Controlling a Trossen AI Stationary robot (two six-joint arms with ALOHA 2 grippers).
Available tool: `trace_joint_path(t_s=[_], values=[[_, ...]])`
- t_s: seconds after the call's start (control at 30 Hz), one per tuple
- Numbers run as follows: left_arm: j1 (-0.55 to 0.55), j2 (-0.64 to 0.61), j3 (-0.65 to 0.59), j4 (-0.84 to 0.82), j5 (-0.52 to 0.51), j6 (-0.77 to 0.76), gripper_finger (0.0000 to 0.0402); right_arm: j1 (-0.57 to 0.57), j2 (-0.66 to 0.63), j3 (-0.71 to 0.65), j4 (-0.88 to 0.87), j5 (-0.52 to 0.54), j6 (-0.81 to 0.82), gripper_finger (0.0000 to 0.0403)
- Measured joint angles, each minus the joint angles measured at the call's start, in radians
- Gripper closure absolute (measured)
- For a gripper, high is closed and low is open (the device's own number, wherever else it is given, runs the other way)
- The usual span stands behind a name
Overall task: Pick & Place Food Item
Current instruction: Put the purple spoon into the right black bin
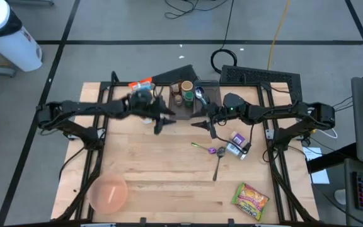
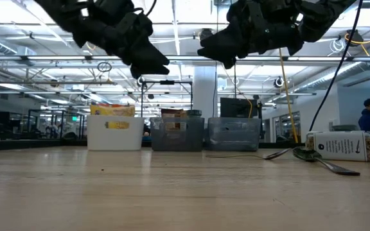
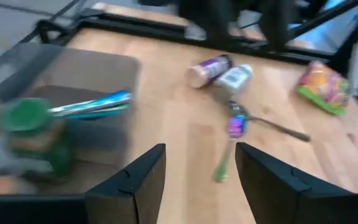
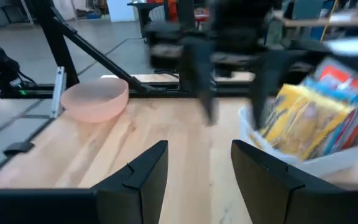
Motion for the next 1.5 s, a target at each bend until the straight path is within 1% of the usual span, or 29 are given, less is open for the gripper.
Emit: trace_joint_path(t_s=[0.07,0.13,0.27,0.43,0.57,0.7,0.77,0.83,0.9,0.93,1.0,1.07,1.2,1.3,1.4,1.5], values=[[-0.063,0.0,-0.063,0.093,-0.044,-0.024,0.0206,0.0,0.0,0.0,-0.038,-0.01,0.04,0.0232],[-0.125,0.0,-0.114,0.167,-0.101,-0.042,0.0208,0.003,0.0,0.0,-0.124,-0.035,0.056,0.0231],[-0.233,0.0,-0.162,0.242,-0.2,-0.05,0.0206,0.048,0.0,-0.001,-0.298,-0.043,0.058,0.0231],[-0.33,0.008,-0.169,0.246,-0.332,-0.045,0.0198,0.152,-0.001,-0.001,-0.416,0.076,0.055,0.0232],[-0.372,0.028,-0.168,0.253,-0.407,-0.057,0.02,0.202,-0.008,-0.001,-0.559,0.161,0.139,0.0232],[-0.388,0.067,-0.169,0.284,-0.411,-0.086,0.0206,0.222,-0.008,-0.001,-0.689,0.178,0.288,0.0232],[-0.394,0.093,-0.169,0.304,-0.411,-0.112,0.0208,0.251,-0.008,-0.001,-0.749,0.196,0.303,0.0232],[-0.4,0.12,-0.169,0.344,-0.406,-0.126,0.0208,0.301,-0.008,-0.001,-0.775,0.24,0.239,0.0232],[-0.405,0.151,-0.169,0.384,-0.406,-0.127,0.0206,0.356,-0.008,-0.001,-0.776,0.304,0.11,0.0232],[-0.407,0.167,-0.169,0.399,-0.405,-0.122,0.0205,0.386,-0.008,-0.001,-0.777,0.356,0.048,0.0232],[-0.406,0.198,-0.169,0.43,-0.403,-0.115,0.0203,0.448,-0.008,-0.001,-0.783,0.498,-0.034,0.0232],[-0.406,0.227,-0.169,0.453,-0.403,-0.126,0.0202,0.507,-0.008,-0.001,-0.797,0.614,-0.07,0.0232],[-0.406,0.275,-0.168,0.467,-0.403,-0.158,0.0202,0.616,0.008,-0.001,-0.809,0.737,-0.109,0.0232],[-0.406,0.3,-0.169,0.481,-0.403,-0.162,0.0201,0.663,0.035,-0.012,-0.779,0.81,-0.106,0.0232],[-0.406,0.307,-0.168,0.516,-0.395,-0.181,0.0201,0.681,0.072,-0.031,-0.747,0.819,-0.104,0.0232],[-0.409,0.307,-0.168,0.545,-0.389,-0.181,0.0201,0.686,0.126,-0.037,-0.717,0.867,-0.117,0.0232]])
